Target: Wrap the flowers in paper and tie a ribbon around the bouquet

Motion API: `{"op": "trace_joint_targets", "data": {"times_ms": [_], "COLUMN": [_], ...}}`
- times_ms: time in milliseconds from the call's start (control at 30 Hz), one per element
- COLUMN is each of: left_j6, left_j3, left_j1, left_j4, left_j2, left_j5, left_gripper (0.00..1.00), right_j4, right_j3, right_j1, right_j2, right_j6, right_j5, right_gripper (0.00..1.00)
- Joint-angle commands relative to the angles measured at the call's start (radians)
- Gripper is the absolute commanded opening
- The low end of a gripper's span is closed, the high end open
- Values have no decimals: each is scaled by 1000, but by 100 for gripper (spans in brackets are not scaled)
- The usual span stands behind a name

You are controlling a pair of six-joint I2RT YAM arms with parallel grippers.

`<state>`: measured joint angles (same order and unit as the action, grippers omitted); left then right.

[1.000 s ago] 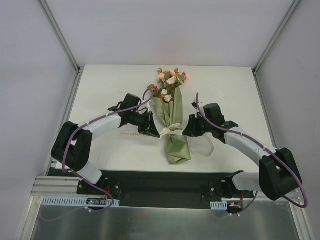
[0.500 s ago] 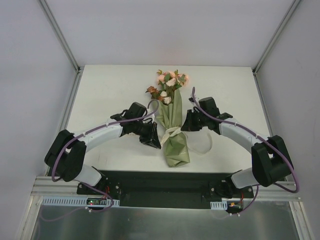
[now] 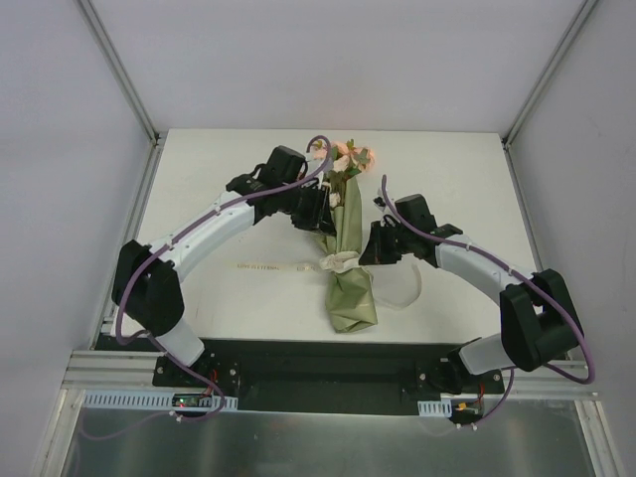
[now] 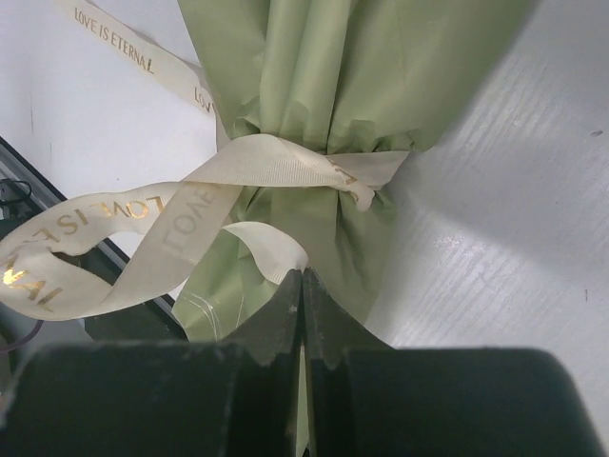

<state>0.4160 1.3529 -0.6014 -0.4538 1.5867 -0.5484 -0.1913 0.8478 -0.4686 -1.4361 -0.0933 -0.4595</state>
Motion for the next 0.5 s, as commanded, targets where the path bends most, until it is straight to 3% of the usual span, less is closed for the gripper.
{"op": "trace_joint_targets", "data": {"times_ms": [0,100,133,167,367,467], "left_j6": [-65,-46,-40,-30,-59,-110], "left_j3": [49,-9,-23,-35,43,101], "left_j1": [3,3,2,0,-23,-57], "left_j4": [-129,-129,-128,-122,-98,-91], "left_j2": [70,47,35,15,116,206], "left_j5": [82,102,105,105,21,53], "left_gripper": [20,28,42,46,56,52], "right_j4": [-19,-20,-22,-23,-11,-4], "right_j3": [16,14,13,14,-13,-24], "right_j1": [1,2,2,2,2,2], "right_j2": [40,51,49,46,48,51], "right_j6": [4,10,15,15,6,-11], "right_j5": [-31,-41,-42,-47,-44,-42], "right_gripper": [3,3,3,3,3,3]}}
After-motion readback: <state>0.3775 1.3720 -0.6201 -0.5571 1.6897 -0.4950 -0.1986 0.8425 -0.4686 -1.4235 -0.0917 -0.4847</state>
